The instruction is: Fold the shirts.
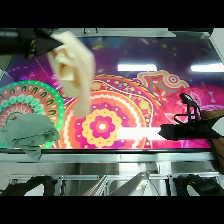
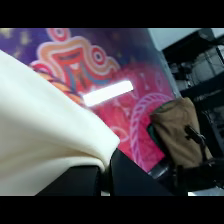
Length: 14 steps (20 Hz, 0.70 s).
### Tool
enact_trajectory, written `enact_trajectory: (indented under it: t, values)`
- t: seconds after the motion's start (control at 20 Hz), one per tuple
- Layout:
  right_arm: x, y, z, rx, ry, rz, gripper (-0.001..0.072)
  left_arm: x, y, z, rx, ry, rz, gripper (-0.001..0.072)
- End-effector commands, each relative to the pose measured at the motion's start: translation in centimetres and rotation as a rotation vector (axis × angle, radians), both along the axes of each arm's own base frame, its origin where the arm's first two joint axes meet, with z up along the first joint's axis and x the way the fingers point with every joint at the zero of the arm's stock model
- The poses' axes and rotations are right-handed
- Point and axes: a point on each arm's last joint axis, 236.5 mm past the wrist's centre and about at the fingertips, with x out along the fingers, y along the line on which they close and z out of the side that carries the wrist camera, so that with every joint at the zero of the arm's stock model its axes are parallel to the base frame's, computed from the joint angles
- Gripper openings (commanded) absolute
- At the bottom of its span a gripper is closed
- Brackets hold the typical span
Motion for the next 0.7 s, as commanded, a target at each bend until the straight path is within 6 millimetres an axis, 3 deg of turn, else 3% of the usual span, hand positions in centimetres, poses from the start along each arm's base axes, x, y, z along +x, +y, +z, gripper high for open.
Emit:
enact_trajectory:
  t: [0.0,0.25,0.3,0.35,0.4,0.45,0.65]
  values:
    - [-0.2,0.0,0.0,0.000,0.006,0.002,0.0015,-4.2,-6.0,3.1,0.017,-0.062,-0.111,0.0020]
    - [-0.5,0.0,-0.1,-0.003,0.020,0.011,0.0023,-4.6,-8.7,-4.0,0.087,0.114,-0.178,0.0039]
    - [-0.7,0.0,-0.1,-0.004,0.026,0.015,0.0031,-4.5,-8.8,-5.5,0.099,0.155,-0.187,0.0303]
    - [-1.1,-0.1,0.0,-0.006,0.039,0.024,0.0182,-4.3,-8.4,-6.8,0.112,0.194,-0.189,0.0534]
    - [-1.2,-0.1,0.3,-0.009,0.042,0.031,0.0485,-4.1,-7.7,-7.8,0.125,0.232,-0.190,0.0720]
    - [-0.8,-0.4,0.6,-0.025,0.027,0.033,0.0678,-4.1,-6.9,-8.6,0.140,0.268,-0.194,0.0710]
    - [0.0,-1.8,0.8,-0.093,-0.001,0.035,0.0687,-5.2,-1.5,-12.9,0.275,0.439,-0.207,0.0709]
